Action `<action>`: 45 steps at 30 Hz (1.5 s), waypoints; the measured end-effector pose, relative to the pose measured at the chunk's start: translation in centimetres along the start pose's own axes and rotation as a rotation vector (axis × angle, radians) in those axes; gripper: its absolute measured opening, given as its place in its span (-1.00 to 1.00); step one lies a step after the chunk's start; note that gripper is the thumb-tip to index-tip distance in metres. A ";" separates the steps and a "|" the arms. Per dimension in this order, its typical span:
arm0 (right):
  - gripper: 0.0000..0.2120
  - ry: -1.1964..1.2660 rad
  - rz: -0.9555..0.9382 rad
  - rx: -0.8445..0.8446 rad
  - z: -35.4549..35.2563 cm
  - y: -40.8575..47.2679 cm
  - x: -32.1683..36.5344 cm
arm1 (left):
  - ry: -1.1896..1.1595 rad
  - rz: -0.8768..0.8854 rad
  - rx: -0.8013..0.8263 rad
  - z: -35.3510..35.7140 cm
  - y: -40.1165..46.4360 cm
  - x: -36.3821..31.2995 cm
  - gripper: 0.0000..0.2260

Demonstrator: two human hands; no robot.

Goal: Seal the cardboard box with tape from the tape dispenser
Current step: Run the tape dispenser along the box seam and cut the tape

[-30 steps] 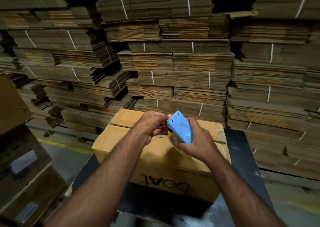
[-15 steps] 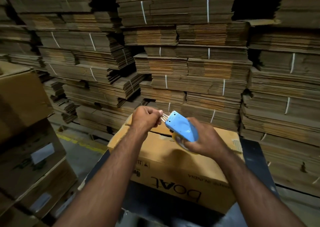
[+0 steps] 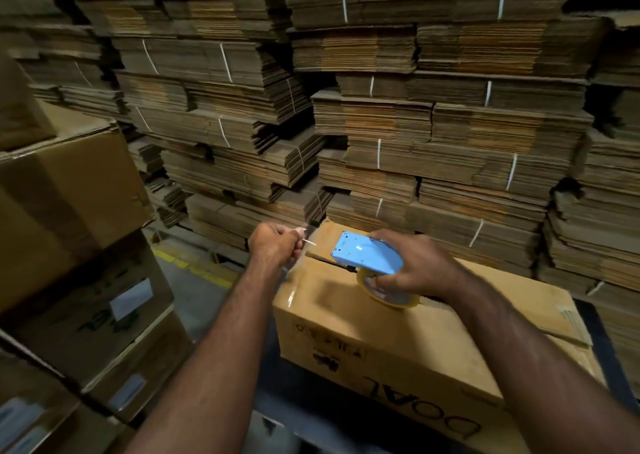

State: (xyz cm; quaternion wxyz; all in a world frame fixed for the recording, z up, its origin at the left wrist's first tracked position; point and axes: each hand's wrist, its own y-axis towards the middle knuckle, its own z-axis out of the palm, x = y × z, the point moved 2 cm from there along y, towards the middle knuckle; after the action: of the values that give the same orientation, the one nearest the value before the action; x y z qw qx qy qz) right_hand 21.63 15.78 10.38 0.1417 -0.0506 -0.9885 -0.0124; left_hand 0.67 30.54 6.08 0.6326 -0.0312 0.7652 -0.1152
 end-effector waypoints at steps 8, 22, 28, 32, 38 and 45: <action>-0.15 -0.187 0.020 0.184 1.8 8.3 2.9 | 0.039 -0.085 0.037 -1.4 7.1 3.9 -0.88; -0.30 -0.293 0.123 0.402 2.8 12.6 5.8 | -0.088 -0.282 0.258 0.3 7.9 11.4 -0.87; -0.29 -0.305 0.155 0.459 3.2 13.3 6.3 | 0.325 -0.037 0.206 -0.1 7.8 10.8 -0.80; -0.27 -0.299 0.157 0.479 3.0 13.4 6.4 | 0.371 0.205 0.087 -1.3 7.2 9.2 -0.71; -0.22 -0.305 0.167 0.483 3.1 13.9 6.1 | 0.082 0.166 0.499 0.0 3.9 8.3 -0.56; -0.30 -0.265 0.168 0.497 3.2 13.8 5.9 | 0.307 0.100 0.687 -1.1 3.5 9.2 -0.23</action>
State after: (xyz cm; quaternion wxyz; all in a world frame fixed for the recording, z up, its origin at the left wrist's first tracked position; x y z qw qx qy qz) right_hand 16.54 30.16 9.10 0.0198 -0.0974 -0.9635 0.2486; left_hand -1.83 32.36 -3.32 0.4891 0.2380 0.7683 -0.3374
